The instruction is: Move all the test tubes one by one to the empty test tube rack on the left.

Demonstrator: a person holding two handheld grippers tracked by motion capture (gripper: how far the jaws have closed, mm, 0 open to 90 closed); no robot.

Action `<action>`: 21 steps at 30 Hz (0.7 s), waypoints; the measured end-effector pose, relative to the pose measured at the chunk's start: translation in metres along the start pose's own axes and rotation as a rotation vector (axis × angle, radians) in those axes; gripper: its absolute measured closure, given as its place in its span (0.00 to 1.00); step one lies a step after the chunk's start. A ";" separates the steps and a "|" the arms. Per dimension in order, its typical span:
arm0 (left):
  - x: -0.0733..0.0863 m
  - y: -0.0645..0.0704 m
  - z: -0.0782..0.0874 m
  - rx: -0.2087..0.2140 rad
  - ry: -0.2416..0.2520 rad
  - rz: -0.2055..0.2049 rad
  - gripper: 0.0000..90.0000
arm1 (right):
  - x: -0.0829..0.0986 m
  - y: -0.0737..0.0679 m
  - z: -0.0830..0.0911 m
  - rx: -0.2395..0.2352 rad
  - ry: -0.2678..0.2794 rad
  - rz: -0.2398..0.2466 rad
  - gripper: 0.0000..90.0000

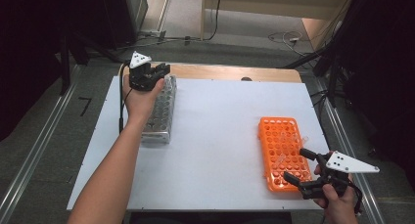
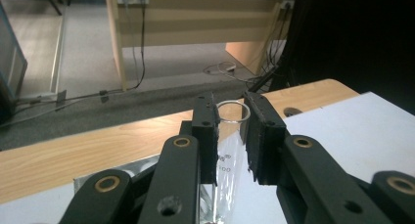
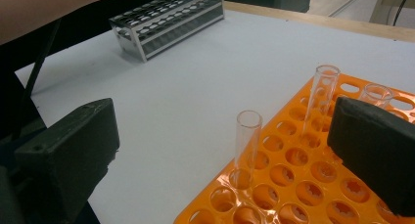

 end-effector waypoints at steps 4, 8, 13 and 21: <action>-0.012 -0.010 -0.012 -0.023 0.022 0.009 0.85 | 0.000 0.000 0.000 -0.002 0.000 -0.001 0.00; -0.018 -0.013 -0.025 -0.031 0.007 -0.006 0.85 | 0.000 0.001 0.000 -0.001 -0.002 -0.004 0.00; -0.015 -0.018 -0.043 -0.049 -0.013 -0.010 0.85 | 0.001 0.002 0.000 -0.003 0.002 -0.006 0.00; -0.005 -0.028 -0.056 -0.076 -0.033 0.019 0.85 | 0.001 0.003 0.000 -0.009 -0.001 -0.007 0.00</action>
Point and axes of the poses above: each handheld gripper's, and its own axes: z roughly backward along the jaws, x roughly out of its underside, y roughly to its right, the point moved 4 cm from there along -z, roughly forward along the jaws, and after that the axes turned 8 degrees about -z, right-handed, at the moved point
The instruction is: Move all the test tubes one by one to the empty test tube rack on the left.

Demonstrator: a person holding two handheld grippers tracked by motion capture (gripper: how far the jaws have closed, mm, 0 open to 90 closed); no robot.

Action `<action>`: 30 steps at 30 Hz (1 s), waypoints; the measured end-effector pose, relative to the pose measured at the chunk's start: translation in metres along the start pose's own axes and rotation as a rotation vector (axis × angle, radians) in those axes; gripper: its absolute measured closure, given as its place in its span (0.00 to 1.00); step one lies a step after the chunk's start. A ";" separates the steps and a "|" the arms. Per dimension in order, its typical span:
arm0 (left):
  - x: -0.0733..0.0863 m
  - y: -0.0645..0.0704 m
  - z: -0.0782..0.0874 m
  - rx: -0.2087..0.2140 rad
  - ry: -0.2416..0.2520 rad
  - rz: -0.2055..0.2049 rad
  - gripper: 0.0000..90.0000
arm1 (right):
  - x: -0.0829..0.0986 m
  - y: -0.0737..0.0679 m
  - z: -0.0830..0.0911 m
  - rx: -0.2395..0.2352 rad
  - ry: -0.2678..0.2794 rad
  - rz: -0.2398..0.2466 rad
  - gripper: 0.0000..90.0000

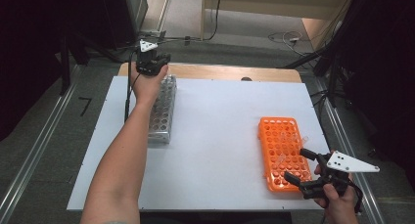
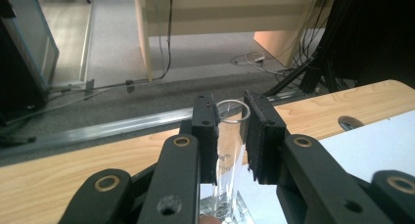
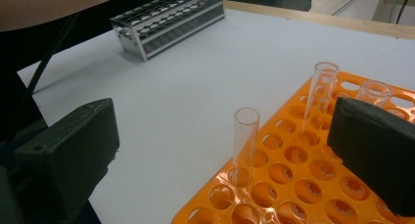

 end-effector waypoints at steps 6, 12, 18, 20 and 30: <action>0.004 0.005 -0.006 0.007 -0.027 -0.020 0.85 | 0.000 0.001 0.000 0.002 -0.003 -0.002 0.00; 0.013 0.010 -0.011 0.008 -0.071 -0.049 0.85 | 0.000 0.000 -0.001 0.002 0.001 0.003 0.00; 0.021 0.011 -0.014 0.017 -0.116 -0.047 0.84 | 0.001 0.000 -0.001 0.003 0.001 0.004 0.00; 0.024 0.010 -0.016 0.022 -0.135 -0.035 0.84 | 0.001 0.001 -0.001 0.003 -0.001 0.002 0.00; 0.032 0.011 -0.021 0.051 -0.201 -0.024 0.82 | 0.001 0.003 -0.002 0.006 -0.004 -0.002 0.00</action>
Point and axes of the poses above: each handheld gripper's, and its own axes: z roughly backward along the jaws, x roughly out of its underside, y roughly to its right, the point moved 4 cm from there along -z, roughly forward along the jaws, and after that the axes turned 8 degrees about -z, right-handed, at the moved point
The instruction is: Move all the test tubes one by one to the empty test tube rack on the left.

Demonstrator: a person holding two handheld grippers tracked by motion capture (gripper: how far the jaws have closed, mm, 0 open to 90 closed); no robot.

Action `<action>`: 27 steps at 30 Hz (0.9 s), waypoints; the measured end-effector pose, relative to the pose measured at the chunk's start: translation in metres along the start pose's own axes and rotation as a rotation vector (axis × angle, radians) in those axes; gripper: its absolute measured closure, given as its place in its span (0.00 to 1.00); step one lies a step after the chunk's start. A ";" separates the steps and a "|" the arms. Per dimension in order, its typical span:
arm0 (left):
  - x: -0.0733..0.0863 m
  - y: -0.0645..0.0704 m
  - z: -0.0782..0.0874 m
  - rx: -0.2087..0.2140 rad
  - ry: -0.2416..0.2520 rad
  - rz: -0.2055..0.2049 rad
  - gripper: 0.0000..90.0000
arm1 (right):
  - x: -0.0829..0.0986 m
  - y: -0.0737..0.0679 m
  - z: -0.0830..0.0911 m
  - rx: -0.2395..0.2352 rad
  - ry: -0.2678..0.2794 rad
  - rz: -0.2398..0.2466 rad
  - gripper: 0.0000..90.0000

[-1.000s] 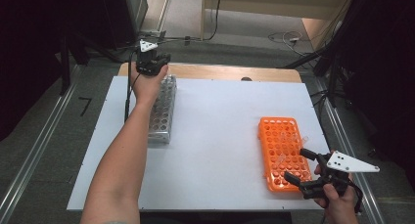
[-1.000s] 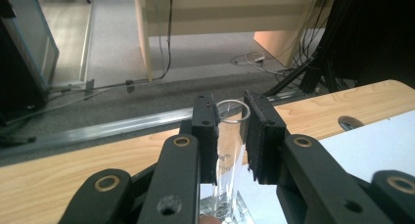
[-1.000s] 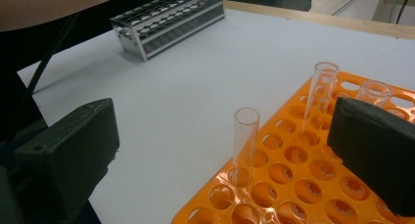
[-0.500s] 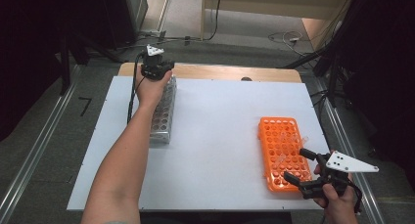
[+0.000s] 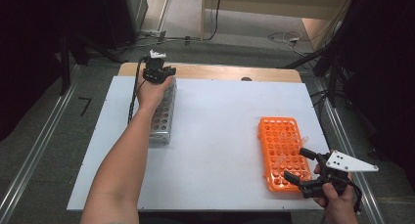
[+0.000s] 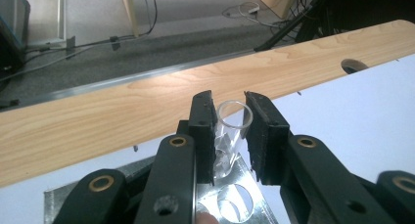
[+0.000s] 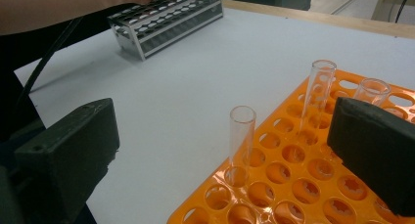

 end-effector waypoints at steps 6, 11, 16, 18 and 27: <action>-0.001 -0.006 0.005 0.025 0.008 0.063 0.73 | 0.000 0.002 -0.001 -0.001 0.002 -0.003 0.00; -0.006 -0.004 0.015 0.066 0.043 0.084 0.53 | 0.000 0.004 -0.001 0.003 0.005 -0.005 0.00; -0.007 -0.003 0.034 0.088 0.080 0.109 0.36 | 0.000 0.005 -0.002 0.003 0.001 -0.006 0.00; -0.005 -0.003 0.042 0.093 0.082 0.100 0.29 | -0.001 0.006 -0.002 0.004 0.001 -0.008 0.00; 0.010 0.012 0.083 0.122 0.102 0.064 0.05 | -0.003 0.009 -0.004 0.007 0.002 -0.016 0.00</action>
Point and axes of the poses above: each handheld gripper's, and its own axes: z roughly backward along the jaws, x roughly out of its underside, y roughly to its right, the point moved 4 cm from there along -z, roughly forward along the jaws, and after that the axes turned 8 degrees about -z, right-handed, at the moved point
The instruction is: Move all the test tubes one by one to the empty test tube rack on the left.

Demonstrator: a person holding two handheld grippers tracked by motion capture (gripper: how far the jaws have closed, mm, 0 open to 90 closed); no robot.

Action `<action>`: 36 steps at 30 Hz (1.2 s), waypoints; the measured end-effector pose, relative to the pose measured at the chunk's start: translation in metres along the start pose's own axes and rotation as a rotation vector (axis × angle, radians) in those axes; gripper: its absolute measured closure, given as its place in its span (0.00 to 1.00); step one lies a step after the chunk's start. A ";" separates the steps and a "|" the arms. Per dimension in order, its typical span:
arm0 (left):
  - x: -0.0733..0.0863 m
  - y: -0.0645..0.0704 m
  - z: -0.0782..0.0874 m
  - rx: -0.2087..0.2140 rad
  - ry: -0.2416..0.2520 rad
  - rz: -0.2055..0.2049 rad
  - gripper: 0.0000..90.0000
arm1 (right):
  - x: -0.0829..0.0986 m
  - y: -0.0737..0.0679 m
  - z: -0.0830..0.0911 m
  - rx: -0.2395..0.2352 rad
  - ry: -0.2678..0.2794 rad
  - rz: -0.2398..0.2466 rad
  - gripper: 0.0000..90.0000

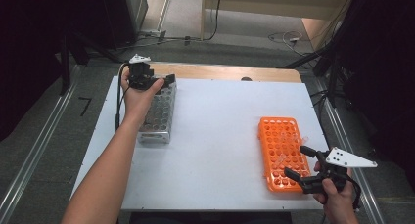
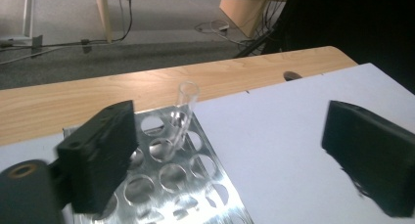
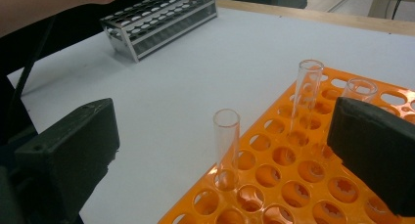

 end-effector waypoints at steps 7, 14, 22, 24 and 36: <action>0.009 0.023 0.035 0.019 0.050 -0.033 0.00 | -0.001 0.004 0.000 0.011 0.000 -0.010 0.00; 0.022 0.055 0.067 0.058 0.093 -0.079 0.00 | -0.001 0.008 0.001 0.022 0.000 -0.017 0.00; 0.041 0.085 0.098 0.065 0.120 -0.121 0.00 | 0.003 0.011 -0.002 0.005 -0.025 -0.026 0.02; 0.046 0.093 0.106 0.070 0.133 -0.121 0.00 | 0.005 0.010 -0.004 -0.009 -0.033 -0.028 0.04; 0.079 0.134 0.128 0.107 0.125 -0.162 0.00 | 0.020 0.009 -0.027 -0.036 -0.154 -0.064 0.41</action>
Point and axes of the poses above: each handheld gripper's, and its own axes: z roughly backward along the jaws, x roughly out of its underside, y roughly to its right, the point moved 4 cm from there along -z, roughly forward along the jaws, and after that the axes turned 8 degrees about -z, right-handed, at the moved point
